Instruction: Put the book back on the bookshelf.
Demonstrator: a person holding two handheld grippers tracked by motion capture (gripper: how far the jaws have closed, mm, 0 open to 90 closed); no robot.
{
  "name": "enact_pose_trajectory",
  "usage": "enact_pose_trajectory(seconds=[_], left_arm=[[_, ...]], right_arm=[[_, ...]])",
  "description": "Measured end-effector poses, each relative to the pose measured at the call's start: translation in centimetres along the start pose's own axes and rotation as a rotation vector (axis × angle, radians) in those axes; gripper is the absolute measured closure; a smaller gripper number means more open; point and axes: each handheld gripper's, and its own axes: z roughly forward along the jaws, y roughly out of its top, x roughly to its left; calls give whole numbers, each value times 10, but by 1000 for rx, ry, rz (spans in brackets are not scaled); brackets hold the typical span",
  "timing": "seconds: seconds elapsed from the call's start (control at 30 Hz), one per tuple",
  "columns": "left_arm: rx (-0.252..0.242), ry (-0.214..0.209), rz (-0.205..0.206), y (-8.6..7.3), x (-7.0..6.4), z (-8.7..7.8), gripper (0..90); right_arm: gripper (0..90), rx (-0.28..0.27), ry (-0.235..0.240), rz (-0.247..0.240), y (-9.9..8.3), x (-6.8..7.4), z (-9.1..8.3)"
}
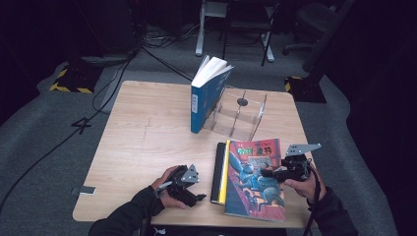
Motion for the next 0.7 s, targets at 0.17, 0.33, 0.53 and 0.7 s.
enact_pose_trajectory(seconds=[0.17,0.33,0.53,0.7], left_arm=[[11,20,-4,3,7,0,195],[-10,51,-25,13,23,-1,239],[-58,49,-12,38,41,-1,339],[-79,73,-18,59,57,9,365]], right_arm=[[658,-33,46,0,1,-4,3],[734,-58,42,-42,6,0,5],[767,-93,41,-72,10,4,9],[775,-129,32,-105,11,8,7]])
